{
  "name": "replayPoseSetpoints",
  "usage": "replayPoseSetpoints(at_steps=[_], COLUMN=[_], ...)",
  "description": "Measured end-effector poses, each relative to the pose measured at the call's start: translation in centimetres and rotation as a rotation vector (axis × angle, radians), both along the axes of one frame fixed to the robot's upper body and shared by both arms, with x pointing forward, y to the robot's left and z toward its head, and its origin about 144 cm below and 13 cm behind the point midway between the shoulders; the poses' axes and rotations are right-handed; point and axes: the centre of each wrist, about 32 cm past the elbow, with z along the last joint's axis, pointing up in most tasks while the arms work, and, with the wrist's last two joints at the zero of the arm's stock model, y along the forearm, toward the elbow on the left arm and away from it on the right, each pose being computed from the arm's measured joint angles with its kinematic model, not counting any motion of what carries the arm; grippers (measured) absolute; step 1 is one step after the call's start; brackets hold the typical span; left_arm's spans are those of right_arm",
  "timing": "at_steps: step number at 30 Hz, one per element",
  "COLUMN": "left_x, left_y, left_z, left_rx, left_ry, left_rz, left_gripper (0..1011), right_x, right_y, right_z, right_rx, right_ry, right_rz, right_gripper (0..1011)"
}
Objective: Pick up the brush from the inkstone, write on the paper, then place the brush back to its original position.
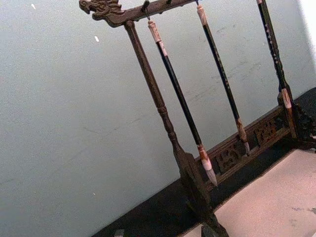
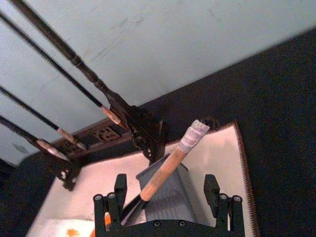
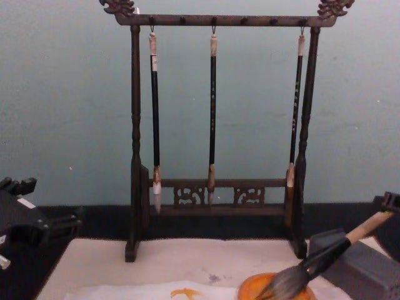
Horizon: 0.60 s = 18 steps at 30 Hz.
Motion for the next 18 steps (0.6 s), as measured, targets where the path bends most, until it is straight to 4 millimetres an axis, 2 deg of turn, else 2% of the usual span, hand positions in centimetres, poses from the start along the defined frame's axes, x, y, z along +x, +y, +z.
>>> replayPoseSetpoints(at_steps=[18], left_x=[0.0], left_y=[0.0], left_z=[0.0], left_rx=[0.000], left_ry=[0.000], left_rz=[0.000], left_gripper=[1009], right_x=[2.6], right_y=[1.2], right_z=[-1.2], right_rx=[0.259], right_ry=[0.075], right_rz=[-0.105], right_gripper=[1000])
